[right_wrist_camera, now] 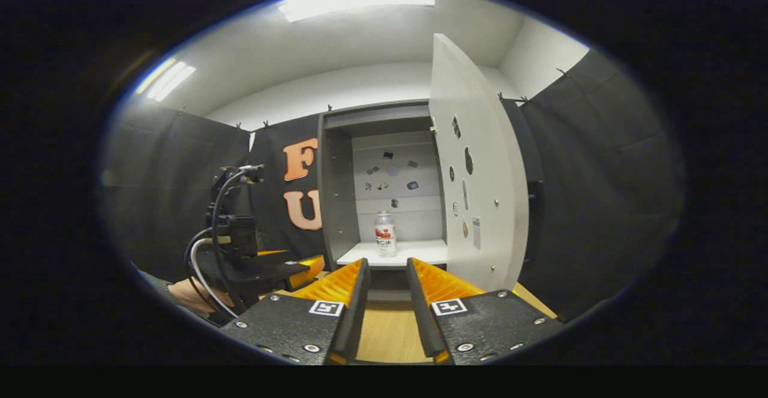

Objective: Open the cabinet door with the right hand, grasp the bottle in the cabinet with the left hand and place it on the coaster, then close the cabinet door with the right hand.

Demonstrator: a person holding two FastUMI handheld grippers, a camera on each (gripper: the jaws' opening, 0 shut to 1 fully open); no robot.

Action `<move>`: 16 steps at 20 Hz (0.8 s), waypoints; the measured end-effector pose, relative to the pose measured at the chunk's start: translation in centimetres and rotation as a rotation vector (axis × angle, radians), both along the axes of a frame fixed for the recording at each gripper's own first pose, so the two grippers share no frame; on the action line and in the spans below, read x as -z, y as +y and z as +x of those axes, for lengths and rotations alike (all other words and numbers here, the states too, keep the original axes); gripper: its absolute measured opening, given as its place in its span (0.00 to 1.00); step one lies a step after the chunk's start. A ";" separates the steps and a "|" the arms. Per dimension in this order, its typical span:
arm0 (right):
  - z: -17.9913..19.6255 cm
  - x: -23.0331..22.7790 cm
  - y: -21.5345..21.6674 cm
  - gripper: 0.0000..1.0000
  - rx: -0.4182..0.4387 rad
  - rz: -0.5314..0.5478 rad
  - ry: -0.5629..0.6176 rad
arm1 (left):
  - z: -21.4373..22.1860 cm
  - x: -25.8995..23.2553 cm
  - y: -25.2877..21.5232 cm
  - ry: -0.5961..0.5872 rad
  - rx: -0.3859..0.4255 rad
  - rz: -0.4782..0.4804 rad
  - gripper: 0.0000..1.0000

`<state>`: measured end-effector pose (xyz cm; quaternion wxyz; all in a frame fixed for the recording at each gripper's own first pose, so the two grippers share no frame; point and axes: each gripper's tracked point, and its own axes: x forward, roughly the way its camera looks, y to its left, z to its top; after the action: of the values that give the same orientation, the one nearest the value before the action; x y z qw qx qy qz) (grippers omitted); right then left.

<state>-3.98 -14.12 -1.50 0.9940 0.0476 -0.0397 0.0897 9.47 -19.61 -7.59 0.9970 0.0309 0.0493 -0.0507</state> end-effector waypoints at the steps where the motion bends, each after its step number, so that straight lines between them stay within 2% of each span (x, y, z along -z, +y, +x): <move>1: 1.2 0.1 0.2 0.48 0.017 0.003 0.006 | 1.8 -0.1 -0.8 -0.009 0.020 -0.003 0.95; 3: 3.7 0.5 0.1 0.53 0.053 -0.003 0.021 | 6.1 -0.9 -2.3 -0.043 0.061 0.002 0.97; 4: 5.2 0.7 0.2 0.66 0.075 -0.008 0.029 | 8.0 -1.2 -2.9 -0.057 0.072 0.009 0.97; 6: 7.2 1.2 0.0 0.75 0.110 -0.002 0.064 | 12.1 -1.2 -4.0 -0.064 0.087 0.019 0.94; 8: 8.8 1.8 -0.1 0.78 0.136 0.013 0.098 | 15.9 -1.0 -5.0 -0.060 0.110 0.003 0.95; 9: 9.4 2.3 -0.3 0.74 0.149 0.015 0.117 | 17.3 -0.9 -5.3 -0.056 0.112 -0.003 0.95; 10: 10.0 2.7 -0.5 0.80 0.165 0.013 0.138 | 19.1 -0.9 -5.7 -0.055 0.122 -0.018 0.97; 11: 10.5 3.1 -0.8 0.79 0.181 0.009 0.154 | 20.5 -0.7 -6.2 -0.052 0.126 -0.027 0.97; 12: 11.1 3.4 -1.0 0.80 0.195 0.005 0.170 | 21.6 -0.4 -6.6 -0.046 0.133 -0.031 0.94; 13: 11.4 3.6 -1.2 0.79 0.206 0.003 0.180 | 22.8 -0.3 -6.9 -0.044 0.138 -0.036 0.97; 16: 12.4 3.8 -1.7 0.79 0.232 -0.005 0.202 | 25.5 0.7 -7.4 -0.038 0.139 -0.035 0.97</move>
<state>8.46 -15.80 -5.29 0.9968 0.0489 0.0554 -0.0308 35.02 -27.01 -8.24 0.9922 0.0179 0.0275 -0.1200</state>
